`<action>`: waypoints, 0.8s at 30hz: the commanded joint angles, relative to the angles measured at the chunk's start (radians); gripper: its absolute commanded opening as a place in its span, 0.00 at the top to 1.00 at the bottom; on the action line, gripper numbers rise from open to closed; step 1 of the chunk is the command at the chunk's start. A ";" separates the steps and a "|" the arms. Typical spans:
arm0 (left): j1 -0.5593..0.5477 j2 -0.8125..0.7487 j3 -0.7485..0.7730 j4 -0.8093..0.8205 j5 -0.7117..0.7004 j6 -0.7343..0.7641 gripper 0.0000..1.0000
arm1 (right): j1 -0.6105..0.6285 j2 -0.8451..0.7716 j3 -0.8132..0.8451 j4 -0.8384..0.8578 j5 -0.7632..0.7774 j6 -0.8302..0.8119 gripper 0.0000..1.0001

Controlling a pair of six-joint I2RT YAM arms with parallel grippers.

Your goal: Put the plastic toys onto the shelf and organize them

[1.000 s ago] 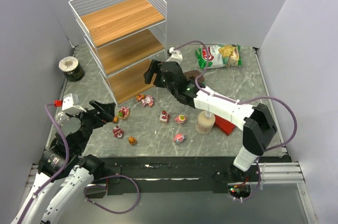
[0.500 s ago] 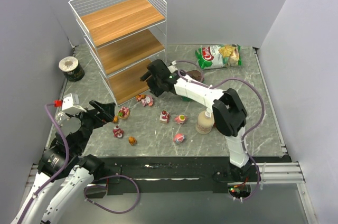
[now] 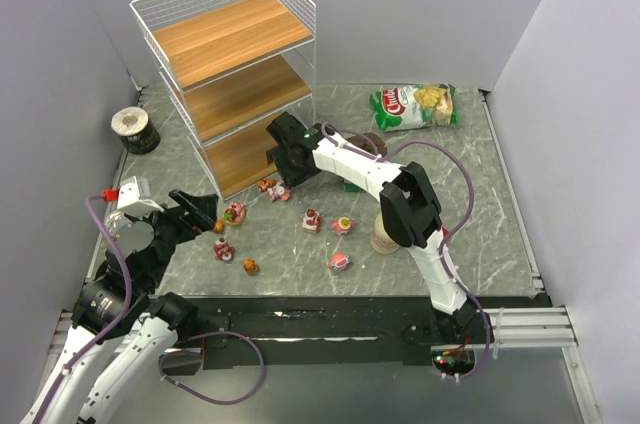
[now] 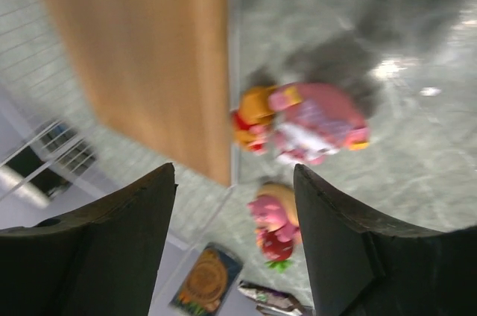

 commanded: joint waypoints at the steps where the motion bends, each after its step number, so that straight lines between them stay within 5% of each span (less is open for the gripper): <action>1: -0.003 0.006 -0.001 0.015 -0.020 0.025 0.04 | -0.007 0.005 -0.018 -0.058 -0.004 0.062 0.30; 24: -0.003 0.008 0.000 0.009 -0.038 0.021 0.03 | -0.004 0.114 0.002 -0.049 -0.041 0.086 0.30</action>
